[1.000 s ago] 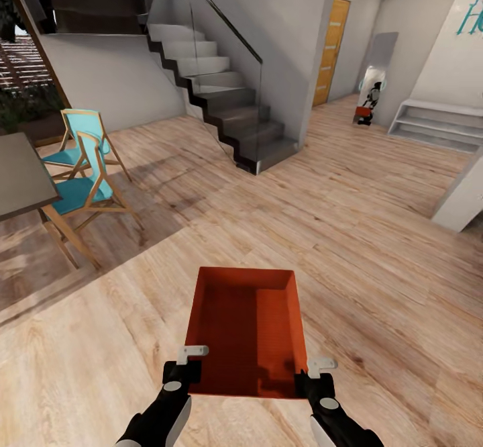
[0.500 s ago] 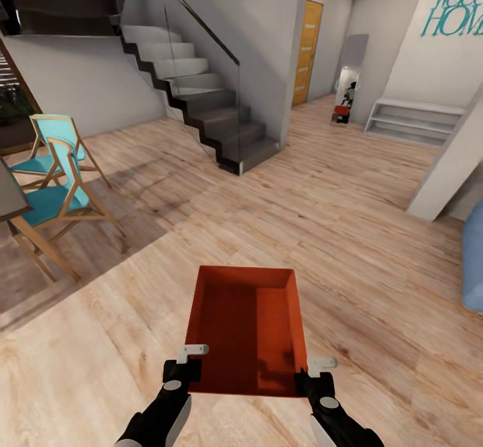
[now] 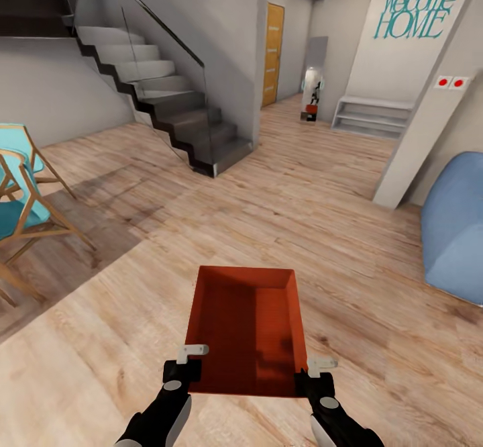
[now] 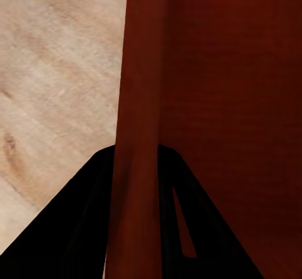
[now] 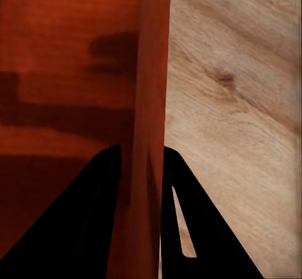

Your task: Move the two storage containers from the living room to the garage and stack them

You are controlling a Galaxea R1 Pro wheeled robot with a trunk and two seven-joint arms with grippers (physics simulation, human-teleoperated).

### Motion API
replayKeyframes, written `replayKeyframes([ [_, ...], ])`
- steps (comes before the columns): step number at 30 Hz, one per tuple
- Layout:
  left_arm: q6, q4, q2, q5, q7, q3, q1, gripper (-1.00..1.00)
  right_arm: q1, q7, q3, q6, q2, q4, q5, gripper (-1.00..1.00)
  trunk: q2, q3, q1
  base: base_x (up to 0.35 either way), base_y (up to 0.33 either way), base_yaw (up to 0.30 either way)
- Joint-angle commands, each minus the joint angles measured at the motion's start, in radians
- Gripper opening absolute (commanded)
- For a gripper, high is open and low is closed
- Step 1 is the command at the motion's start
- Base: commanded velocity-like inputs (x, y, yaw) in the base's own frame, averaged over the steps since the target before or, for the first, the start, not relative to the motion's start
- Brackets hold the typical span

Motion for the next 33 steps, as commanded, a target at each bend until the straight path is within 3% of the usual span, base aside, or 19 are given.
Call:
replayKeyframes([
  [1, 0.004, 0.046, 0.0, -0.008, 0.01, -0.006, 0.0, -1.0, -0.002, -0.006, 0.002, -0.002, -0.037, -0.032, 0.004, -1.0, -0.001, -0.001, 0.0, 0.0, 0.0, -0.27],
  [24, 0.004, 0.046, 0.0, -0.008, 0.011, -0.006, 0.0, -1.0, -0.002, -0.006, 0.002, -0.002, -0.038, -0.032, 0.004, -1.0, -0.001, -0.001, 0.0, 0.0, 0.0, -0.269],
  [33, 0.013, 0.046, 0.0, -0.008, 0.009, -0.006, 0.0, -1.0, -0.002, -0.005, 0.002, -0.002, -0.038, -0.032, 0.004, -1.0, -0.001, -0.001, 0.0, 0.155, 0.025, -0.07],
])
